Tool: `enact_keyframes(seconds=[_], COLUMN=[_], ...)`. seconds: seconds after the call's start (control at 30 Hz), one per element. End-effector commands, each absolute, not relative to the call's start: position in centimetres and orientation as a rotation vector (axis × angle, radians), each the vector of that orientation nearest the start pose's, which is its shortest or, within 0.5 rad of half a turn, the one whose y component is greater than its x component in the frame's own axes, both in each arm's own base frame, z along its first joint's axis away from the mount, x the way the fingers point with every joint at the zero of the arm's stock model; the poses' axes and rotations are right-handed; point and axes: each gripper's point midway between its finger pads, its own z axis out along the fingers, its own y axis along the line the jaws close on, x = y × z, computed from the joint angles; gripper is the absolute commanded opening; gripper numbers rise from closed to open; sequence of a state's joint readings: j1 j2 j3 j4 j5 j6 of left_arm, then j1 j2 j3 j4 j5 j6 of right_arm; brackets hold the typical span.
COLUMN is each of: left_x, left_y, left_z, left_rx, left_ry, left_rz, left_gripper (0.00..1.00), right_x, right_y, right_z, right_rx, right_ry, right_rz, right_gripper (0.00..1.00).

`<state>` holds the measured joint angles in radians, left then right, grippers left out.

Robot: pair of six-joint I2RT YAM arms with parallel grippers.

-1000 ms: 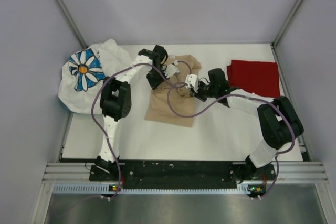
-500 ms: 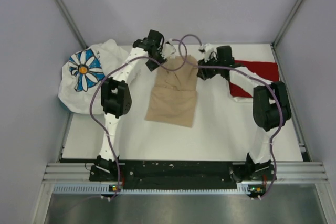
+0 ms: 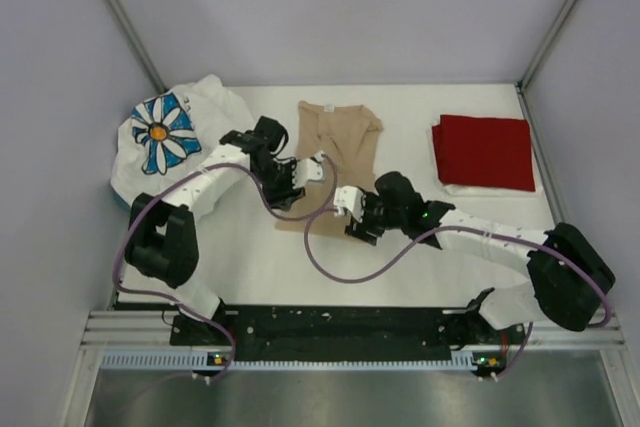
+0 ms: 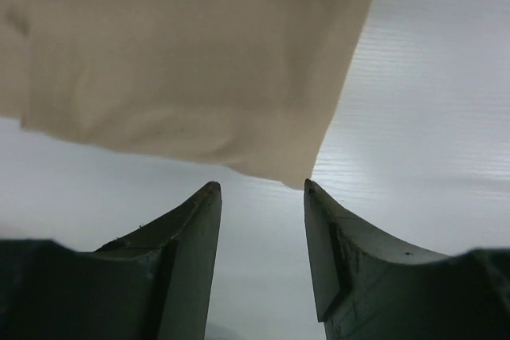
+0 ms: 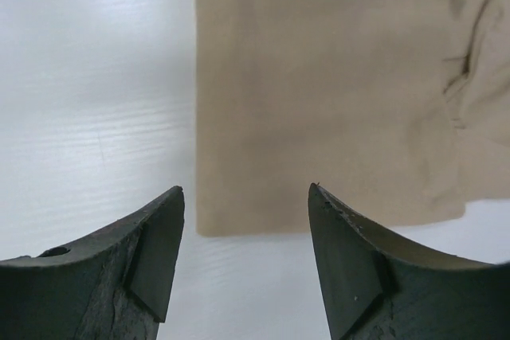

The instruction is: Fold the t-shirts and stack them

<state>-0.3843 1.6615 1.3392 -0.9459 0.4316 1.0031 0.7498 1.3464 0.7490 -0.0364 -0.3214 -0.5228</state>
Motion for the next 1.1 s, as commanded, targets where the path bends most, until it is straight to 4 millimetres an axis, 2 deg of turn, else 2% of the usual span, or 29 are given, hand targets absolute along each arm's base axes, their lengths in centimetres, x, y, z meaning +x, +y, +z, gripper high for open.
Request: enact_keyframes(seconds=[0.0, 0.13, 0.23, 0.37, 0.4, 0.57, 0.6, 0.63, 0.7, 0.73, 0.8, 0.87, 1.07], left_x=[28.7, 28.1, 27.6, 26.0, 25.6, 25.0, 25.1, 25.1, 25.3, 25.3, 24.6, 23.1, 15.5], left_y=[-17.3, -17.0, -17.0, -16.6, -16.4, -15.5, -15.4, -15.3, -14.9, -14.7, -14.2, -13.9, -12.8], left_z=[8.0, 5.3, 4.3, 3.0, 2.6, 0.8, 0.6, 0.4, 0.8, 1.2, 2.4, 3.7, 8.2], left_rx=[1.946, 1.987, 2.007, 2.060, 2.074, 2.119, 2.114, 2.109, 2.085, 2.052, 2.010, 1.976, 2.031], left_ry=[1.919, 1.942, 1.953, 1.987, 1.992, 2.049, 2.064, 2.084, 2.142, 2.184, 2.231, 2.263, 2.248], left_rz=[-0.470, -0.397, -0.388, -0.414, -0.411, -0.364, -0.346, -0.335, -0.292, -0.280, -0.266, -0.298, -0.436], left_gripper=[0.52, 0.53, 0.54, 0.56, 0.56, 0.56, 0.51, 0.38, 0.07, 0.00, 0.00, 0.00, 0.00], right_x=[25.3, 24.7, 24.5, 23.9, 23.8, 24.0, 24.0, 24.0, 23.6, 23.1, 21.9, 19.9, 12.5], right_y=[27.0, 27.8, 28.4, 27.6, 27.4, 26.8, 26.9, 27.1, 27.2, 27.4, 27.5, 27.1, 26.1], right_z=[7.7, 5.6, 4.2, 2.5, 2.2, 2.2, 2.5, 2.8, 3.6, 4.2, 5.8, 7.0, 10.7], right_rx=[-1.596, -1.679, -1.729, -1.798, -1.799, -1.769, -1.759, -1.748, -1.734, -1.723, -1.705, -1.732, -1.864], right_ry=[1.672, 1.676, 1.697, 1.752, 1.761, 1.785, 1.783, 1.780, 1.776, 1.777, 1.776, 1.769, 1.690], right_rz=[0.236, 0.165, 0.149, 0.112, 0.111, 0.073, 0.083, 0.095, 0.125, 0.164, 0.230, 0.303, 0.545], right_gripper=[0.61, 0.58, 0.56, 0.52, 0.48, 0.14, 0.08, 0.04, 0.00, 0.00, 0.00, 0.00, 0.00])
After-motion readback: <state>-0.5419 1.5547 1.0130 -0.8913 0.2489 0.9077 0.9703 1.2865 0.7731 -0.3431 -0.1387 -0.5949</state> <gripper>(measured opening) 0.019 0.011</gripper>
